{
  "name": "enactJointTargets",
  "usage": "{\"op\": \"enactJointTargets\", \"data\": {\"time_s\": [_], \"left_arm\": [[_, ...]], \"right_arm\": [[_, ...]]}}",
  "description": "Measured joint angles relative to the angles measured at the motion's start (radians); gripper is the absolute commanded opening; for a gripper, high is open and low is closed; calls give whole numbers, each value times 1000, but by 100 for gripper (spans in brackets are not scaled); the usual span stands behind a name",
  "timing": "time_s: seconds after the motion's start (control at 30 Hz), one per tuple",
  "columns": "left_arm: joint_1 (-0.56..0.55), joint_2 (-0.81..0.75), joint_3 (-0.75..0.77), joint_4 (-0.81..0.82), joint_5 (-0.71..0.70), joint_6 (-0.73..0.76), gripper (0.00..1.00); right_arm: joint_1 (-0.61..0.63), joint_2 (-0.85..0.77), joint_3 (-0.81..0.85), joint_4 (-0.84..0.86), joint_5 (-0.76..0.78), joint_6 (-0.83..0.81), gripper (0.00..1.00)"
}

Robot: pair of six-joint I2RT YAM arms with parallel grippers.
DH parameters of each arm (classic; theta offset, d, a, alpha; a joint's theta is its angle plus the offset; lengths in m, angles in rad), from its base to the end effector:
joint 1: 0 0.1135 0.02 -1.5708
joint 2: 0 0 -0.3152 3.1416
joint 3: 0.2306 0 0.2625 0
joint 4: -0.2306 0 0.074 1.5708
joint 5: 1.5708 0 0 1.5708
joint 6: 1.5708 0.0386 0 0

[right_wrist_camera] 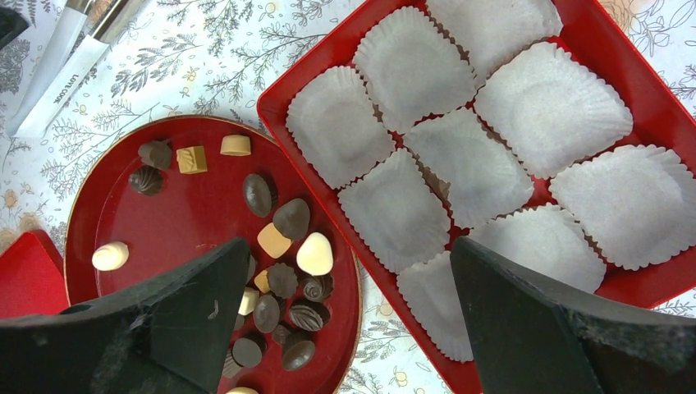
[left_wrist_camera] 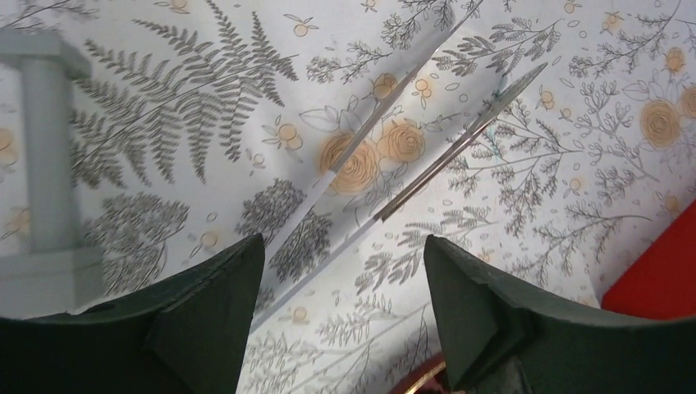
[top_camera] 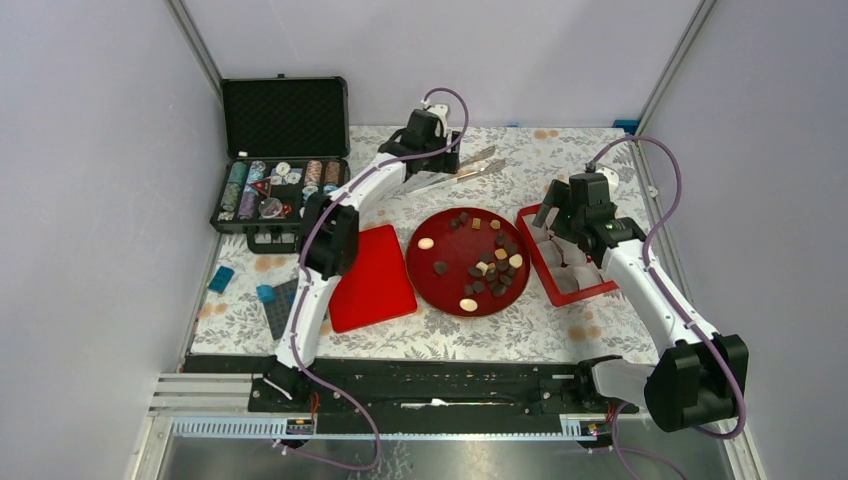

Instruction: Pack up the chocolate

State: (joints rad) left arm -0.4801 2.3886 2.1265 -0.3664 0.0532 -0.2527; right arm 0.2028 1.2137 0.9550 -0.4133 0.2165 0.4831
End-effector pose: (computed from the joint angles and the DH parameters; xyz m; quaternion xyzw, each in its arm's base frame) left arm 0.5342 -0.2805 0.2546 0.1131 0.8836 -0.1847 0.4151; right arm 0.2560 0.0442 0.3319 0.1716 0.8801 0.0536 0.4395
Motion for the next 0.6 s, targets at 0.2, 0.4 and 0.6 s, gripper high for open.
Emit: {"op": "enactJointTargets", "data": {"time_s": [0.2,0.4,0.6], "left_arm": [[-12,137,137,-3,-14,-5,78],[-13,201,153,13,-43,-34,78],[-13,218,178,22,-77,-42,60]], "right_arm": [[0,0,-8,5,-27,3,100],[0,1,-14,8,-39,7,100],[0,20,-14,13,-51,8,100]]}}
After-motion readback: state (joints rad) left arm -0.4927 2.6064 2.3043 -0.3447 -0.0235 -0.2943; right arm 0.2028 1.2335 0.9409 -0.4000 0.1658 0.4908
